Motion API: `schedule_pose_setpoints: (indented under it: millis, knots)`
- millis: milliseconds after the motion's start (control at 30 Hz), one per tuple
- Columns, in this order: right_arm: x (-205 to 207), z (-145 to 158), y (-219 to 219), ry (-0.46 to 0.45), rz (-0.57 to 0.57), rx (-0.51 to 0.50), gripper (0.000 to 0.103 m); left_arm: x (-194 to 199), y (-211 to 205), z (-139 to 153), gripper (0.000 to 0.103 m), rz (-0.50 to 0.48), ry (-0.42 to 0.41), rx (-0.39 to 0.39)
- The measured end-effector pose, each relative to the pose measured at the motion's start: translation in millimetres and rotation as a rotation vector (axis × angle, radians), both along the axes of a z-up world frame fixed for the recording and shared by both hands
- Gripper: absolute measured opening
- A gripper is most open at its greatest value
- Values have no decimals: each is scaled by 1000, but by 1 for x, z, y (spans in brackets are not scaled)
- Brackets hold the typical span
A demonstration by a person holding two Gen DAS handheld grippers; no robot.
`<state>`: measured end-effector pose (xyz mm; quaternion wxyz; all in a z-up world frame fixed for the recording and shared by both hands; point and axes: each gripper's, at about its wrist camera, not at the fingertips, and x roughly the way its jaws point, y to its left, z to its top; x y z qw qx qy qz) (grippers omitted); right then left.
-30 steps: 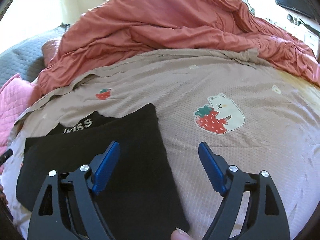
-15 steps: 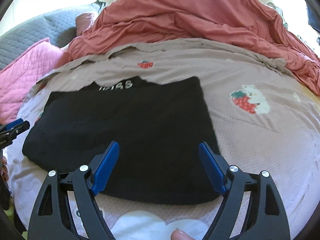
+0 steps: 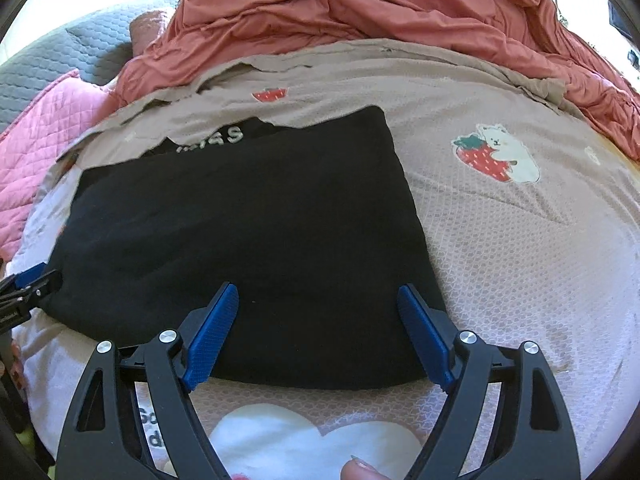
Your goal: Fold small clothes
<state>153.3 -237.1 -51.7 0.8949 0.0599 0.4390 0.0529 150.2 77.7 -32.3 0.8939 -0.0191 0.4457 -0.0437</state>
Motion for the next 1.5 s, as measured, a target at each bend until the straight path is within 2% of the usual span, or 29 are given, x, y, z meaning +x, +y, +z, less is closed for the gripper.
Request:
schedule_pose_setpoints:
  millis: [33,200,300,333,967,1500]
  knots:
    - [-1,3,0,-9,0,6,81,-1,1,1,79,2,-4,-2]
    - [-9,15,-1,-41,9,28,85,-5,3,7,82,4,-23,-20]
    - [-13,22,2,-59,21,28,87,-11,5,14,90,8,-52,-21]
    - [-14,25,4,-63,26,29,92,-12,5,16,93,9,-60,-20]
    - [-25,64,54,-168,108,25,95,-29,25,30,93,49,-112,-77]
    - [-27,61,125,-156,252,24,95,-29,50,32,93,117,-112,-120]
